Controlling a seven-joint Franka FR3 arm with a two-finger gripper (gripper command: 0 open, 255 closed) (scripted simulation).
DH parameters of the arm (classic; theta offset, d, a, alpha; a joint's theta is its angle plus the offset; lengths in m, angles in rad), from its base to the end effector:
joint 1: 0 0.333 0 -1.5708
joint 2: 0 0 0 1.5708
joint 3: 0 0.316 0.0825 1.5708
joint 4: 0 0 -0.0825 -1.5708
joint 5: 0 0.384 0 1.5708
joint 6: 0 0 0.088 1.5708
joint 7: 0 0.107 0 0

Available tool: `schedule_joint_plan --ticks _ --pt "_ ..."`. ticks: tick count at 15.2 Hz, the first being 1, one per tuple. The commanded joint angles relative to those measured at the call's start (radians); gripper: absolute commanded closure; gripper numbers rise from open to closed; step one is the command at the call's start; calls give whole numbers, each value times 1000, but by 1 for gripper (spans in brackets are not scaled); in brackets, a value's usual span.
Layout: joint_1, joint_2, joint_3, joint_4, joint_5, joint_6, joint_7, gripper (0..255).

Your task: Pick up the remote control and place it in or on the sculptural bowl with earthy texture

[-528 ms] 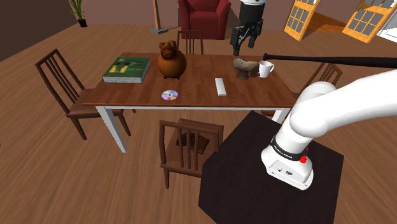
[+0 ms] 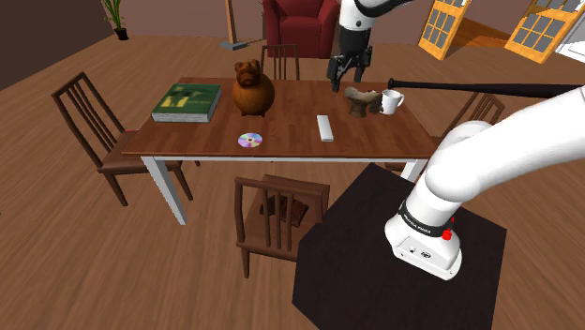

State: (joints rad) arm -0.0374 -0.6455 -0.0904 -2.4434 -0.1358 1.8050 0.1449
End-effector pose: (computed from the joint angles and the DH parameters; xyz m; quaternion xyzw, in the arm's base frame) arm 0.3533 -0.0606 0.5218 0.9930 -0.1115 0.0037 0.0388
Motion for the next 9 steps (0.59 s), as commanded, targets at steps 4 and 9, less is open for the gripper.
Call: schedule_joint_plan --ticks 4,9 --pt "-31 145 -51 -3 -12 154 7 0" --pt "-55 315 -100 24 -5 298 9 0"
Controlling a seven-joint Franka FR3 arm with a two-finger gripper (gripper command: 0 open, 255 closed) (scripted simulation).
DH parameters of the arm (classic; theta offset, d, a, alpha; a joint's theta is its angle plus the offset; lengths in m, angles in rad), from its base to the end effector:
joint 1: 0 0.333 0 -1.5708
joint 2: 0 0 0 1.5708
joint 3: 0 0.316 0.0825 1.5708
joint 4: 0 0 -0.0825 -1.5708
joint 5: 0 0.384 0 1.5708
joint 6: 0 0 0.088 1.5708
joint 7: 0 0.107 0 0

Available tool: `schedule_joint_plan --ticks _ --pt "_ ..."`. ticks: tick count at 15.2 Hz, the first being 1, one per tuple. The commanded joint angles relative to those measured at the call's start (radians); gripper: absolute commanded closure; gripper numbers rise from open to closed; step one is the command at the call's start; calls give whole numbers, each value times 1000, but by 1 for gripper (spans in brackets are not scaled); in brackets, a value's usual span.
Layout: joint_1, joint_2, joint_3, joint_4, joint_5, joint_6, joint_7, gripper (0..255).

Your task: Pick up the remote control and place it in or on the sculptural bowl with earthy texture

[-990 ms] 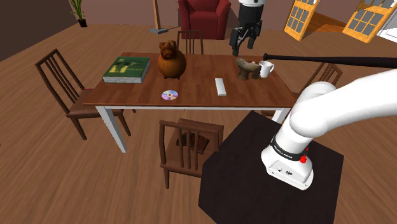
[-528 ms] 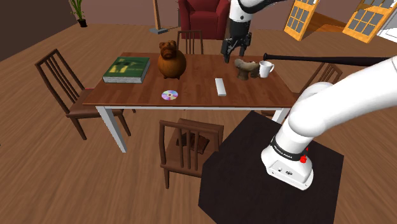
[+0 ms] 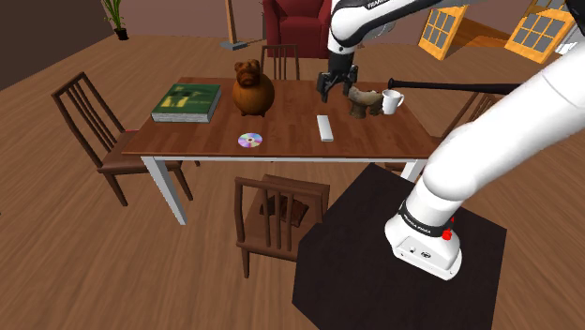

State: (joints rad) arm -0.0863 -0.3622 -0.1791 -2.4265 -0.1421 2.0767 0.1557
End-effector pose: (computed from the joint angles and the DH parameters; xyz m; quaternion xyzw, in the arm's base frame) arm 0.4152 -0.1222 0.4401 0.9850 -0.1699 0.0031 0.0309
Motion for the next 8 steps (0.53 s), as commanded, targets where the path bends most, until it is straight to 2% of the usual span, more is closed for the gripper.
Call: schedule_joint_plan --ticks 1,8 --pt "-10 67 -21 16 5 54 -3 0" --pt "-38 328 -80 112 70 216 -31 0"
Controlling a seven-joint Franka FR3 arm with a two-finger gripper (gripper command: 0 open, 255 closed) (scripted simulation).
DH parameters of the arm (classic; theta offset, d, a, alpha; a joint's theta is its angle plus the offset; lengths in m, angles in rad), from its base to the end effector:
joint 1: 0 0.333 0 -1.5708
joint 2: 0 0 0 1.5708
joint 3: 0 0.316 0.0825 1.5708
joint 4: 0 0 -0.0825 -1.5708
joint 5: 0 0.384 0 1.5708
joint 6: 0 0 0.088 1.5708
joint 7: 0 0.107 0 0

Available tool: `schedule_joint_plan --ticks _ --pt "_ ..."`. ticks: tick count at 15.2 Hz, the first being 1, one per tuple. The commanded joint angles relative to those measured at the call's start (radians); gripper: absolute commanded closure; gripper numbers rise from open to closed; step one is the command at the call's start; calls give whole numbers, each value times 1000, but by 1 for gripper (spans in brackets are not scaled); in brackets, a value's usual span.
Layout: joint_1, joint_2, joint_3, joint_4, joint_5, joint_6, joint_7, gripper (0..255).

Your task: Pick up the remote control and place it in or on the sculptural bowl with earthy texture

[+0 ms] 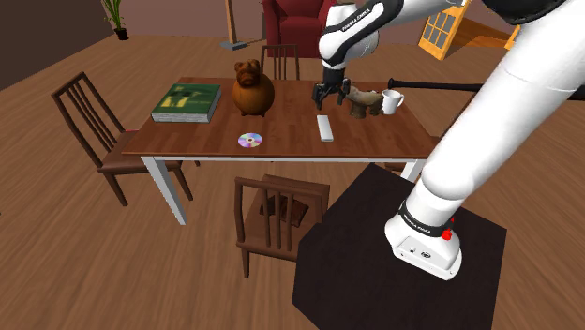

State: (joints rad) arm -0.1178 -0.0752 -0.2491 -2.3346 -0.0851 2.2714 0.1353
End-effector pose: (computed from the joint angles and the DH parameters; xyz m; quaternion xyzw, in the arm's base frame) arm 0.4629 -0.1805 0.3669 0.9748 -0.2216 0.0024 0.0238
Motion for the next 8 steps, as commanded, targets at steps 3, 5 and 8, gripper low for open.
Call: schedule_joint_plan --ticks 3,5,8 --pt "-23 156 -27 78 60 74 -33 0" --pt "-37 233 -32 122 95 104 -49 0" --pt "-66 348 -33 197 150 138 -74 0"
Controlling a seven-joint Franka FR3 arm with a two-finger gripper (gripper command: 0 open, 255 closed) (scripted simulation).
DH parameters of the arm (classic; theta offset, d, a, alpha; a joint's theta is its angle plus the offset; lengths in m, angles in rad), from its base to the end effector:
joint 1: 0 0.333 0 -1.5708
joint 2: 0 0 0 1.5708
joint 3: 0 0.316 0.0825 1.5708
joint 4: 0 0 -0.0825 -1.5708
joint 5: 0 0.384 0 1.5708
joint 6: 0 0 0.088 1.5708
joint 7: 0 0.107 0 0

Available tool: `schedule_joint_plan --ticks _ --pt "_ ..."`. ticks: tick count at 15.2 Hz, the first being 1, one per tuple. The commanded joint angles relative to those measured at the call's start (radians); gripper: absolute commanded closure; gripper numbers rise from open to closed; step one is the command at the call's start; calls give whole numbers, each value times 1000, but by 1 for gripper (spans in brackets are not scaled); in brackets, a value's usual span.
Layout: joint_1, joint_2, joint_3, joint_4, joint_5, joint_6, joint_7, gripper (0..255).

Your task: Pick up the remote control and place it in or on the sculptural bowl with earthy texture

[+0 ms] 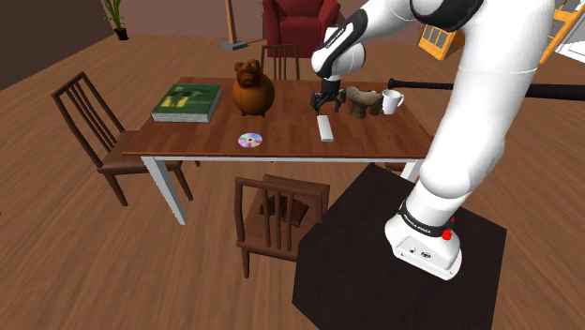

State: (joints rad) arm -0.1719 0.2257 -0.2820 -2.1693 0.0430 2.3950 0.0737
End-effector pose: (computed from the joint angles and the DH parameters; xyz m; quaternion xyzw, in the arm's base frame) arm 0.5048 -0.2443 0.2946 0.9620 -0.2725 0.0017 0.0171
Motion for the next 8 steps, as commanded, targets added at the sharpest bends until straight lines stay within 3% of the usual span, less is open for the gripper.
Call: schedule_joint_plan --ticks 1,8 --pt "-23 85 1 58 40 23 -20 0" --pt "-103 313 22 245 133 51 -50 0"
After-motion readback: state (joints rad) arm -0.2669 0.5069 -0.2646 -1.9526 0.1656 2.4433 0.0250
